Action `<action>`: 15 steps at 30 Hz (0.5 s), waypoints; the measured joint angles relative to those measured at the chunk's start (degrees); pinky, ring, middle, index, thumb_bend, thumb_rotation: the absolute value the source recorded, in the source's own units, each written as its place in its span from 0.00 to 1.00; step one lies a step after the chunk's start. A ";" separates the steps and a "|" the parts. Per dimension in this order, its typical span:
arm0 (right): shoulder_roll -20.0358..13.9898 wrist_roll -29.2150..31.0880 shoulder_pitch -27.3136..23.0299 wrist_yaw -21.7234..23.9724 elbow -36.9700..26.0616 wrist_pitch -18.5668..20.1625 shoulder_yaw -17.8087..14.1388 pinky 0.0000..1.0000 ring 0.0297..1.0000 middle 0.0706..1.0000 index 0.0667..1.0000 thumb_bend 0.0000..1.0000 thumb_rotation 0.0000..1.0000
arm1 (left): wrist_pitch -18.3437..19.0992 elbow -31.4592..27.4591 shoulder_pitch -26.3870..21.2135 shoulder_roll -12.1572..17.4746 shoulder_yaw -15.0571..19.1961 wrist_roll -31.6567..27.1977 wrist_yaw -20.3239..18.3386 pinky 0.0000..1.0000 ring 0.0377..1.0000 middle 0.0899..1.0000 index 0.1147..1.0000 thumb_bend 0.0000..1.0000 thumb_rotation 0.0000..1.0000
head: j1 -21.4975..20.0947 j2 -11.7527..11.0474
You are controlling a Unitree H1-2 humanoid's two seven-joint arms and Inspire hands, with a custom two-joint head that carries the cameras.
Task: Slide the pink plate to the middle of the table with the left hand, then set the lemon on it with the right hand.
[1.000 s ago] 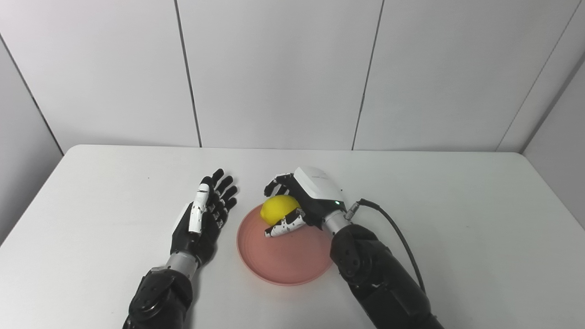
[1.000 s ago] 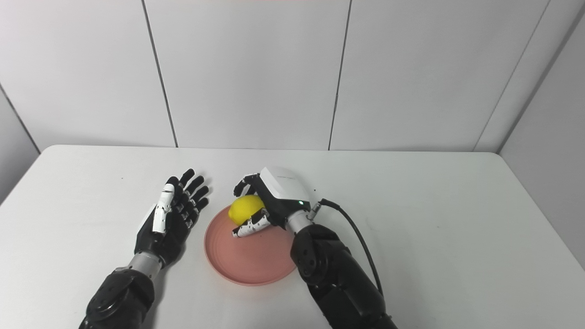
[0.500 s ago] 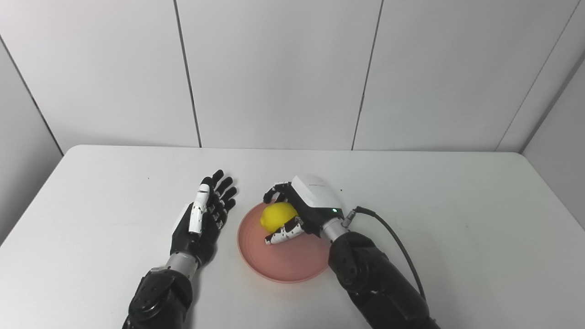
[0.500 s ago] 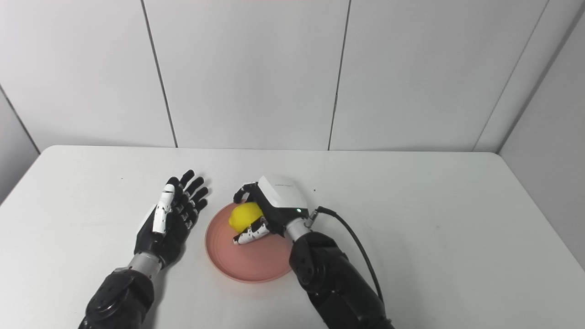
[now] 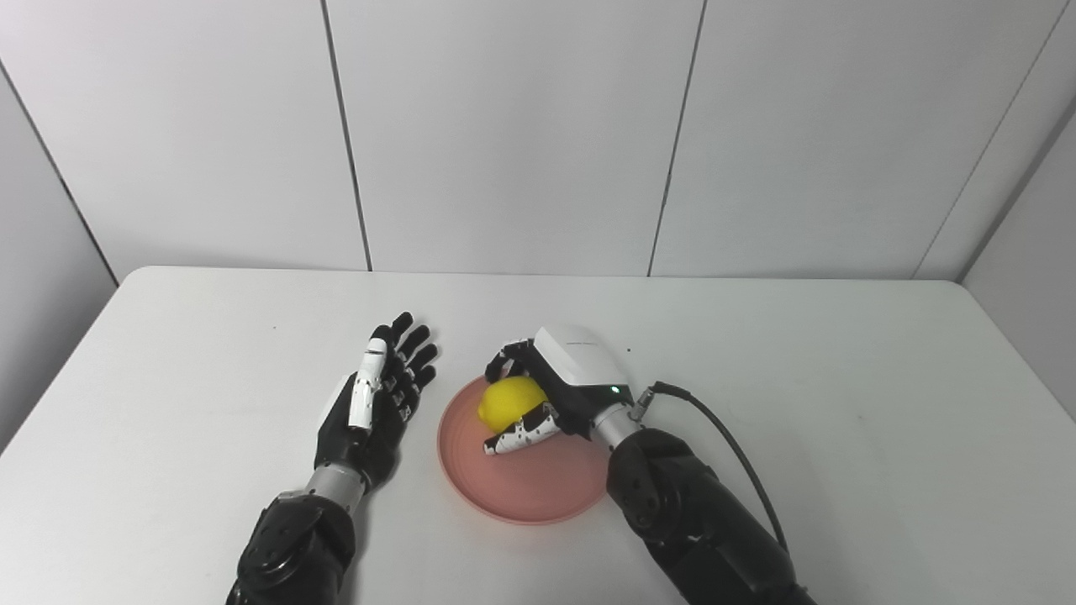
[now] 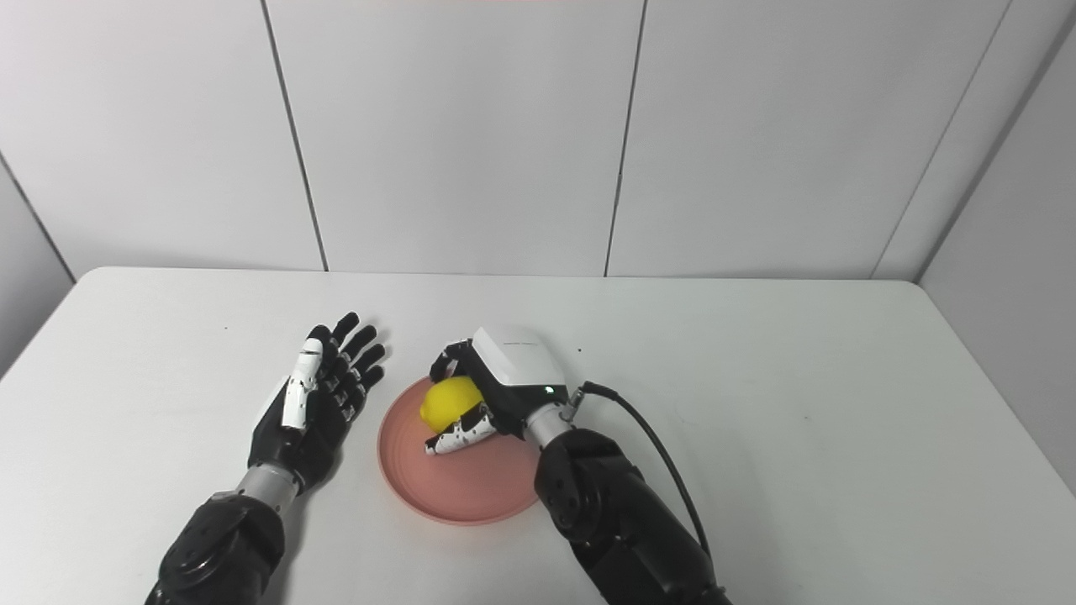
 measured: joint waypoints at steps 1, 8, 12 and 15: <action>-0.24 -0.59 0.31 0.49 -0.48 0.01 0.32 0.32 0.41 0.48 0.55 0.80 0.46 | -0.01 0.01 0.00 0.01 0.00 0.00 0.00 0.97 0.95 0.96 0.95 0.44 1.00 | 0.00 0.00; -1.44 -1.54 1.04 2.98 -3.15 -0.01 0.85 0.40 0.47 0.54 0.58 0.93 0.59 | -0.03 0.02 0.00 0.08 0.00 -0.01 -0.13 0.99 0.96 0.96 0.96 0.44 1.00 | 0.00 0.00; -1.77 -1.53 1.44 3.57 -4.27 -0.02 0.85 0.42 0.49 0.56 0.60 0.98 0.62 | -0.02 0.02 0.00 0.08 0.00 0.00 -0.14 0.98 0.96 0.96 0.96 0.44 1.00 | -0.09 -0.09; -1.94 -1.43 1.60 4.25 -4.74 -0.01 0.71 0.45 0.53 0.60 0.62 1.00 0.63 | 0.02 0.02 0.00 0.06 0.03 0.00 -0.11 0.98 0.96 0.97 0.96 0.43 1.00 | -0.09 -0.09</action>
